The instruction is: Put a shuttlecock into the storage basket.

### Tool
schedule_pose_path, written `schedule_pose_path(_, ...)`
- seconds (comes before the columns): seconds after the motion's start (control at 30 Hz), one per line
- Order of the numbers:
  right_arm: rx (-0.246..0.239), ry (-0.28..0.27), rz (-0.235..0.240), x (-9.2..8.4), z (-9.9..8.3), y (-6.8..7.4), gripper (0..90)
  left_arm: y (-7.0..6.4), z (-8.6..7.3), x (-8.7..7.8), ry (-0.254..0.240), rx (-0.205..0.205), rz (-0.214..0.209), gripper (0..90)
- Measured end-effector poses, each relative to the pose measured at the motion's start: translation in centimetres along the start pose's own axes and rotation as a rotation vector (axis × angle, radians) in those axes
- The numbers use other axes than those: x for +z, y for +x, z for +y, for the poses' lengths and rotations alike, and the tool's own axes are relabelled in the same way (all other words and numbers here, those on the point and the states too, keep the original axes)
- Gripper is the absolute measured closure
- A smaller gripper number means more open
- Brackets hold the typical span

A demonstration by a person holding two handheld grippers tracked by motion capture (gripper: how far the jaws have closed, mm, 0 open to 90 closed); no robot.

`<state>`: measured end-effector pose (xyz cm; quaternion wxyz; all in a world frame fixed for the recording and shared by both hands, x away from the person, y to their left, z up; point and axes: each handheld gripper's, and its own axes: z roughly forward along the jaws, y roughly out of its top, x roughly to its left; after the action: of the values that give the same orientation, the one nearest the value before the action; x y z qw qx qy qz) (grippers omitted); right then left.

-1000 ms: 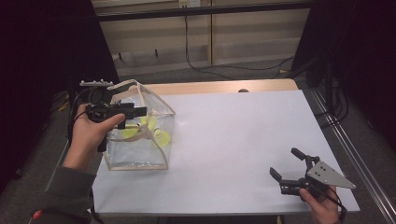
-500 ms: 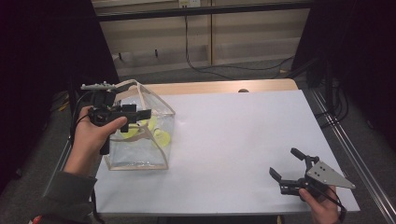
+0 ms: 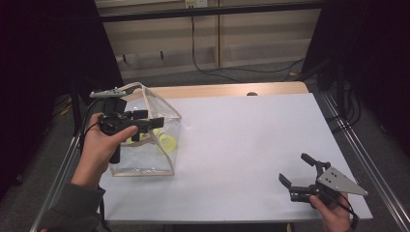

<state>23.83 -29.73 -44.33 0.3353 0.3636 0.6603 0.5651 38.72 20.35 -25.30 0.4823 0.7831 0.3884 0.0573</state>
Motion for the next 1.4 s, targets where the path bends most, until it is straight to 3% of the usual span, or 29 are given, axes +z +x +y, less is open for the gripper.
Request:
schedule_pose_path(0.43, 0.0, 0.0, 0.001, 0.0, 0.0, 0.1, 1.4, -1.6, -0.1, 1.0, -0.007, 0.025, -0.044, 19.7)
schedule_pose_path(1.4, 0.0, -0.002, -0.001, -0.2, 0.0, 0.0, 1.4, -3.7, -1.5, 3.1, -0.013, 0.054, -0.125, 17.4)
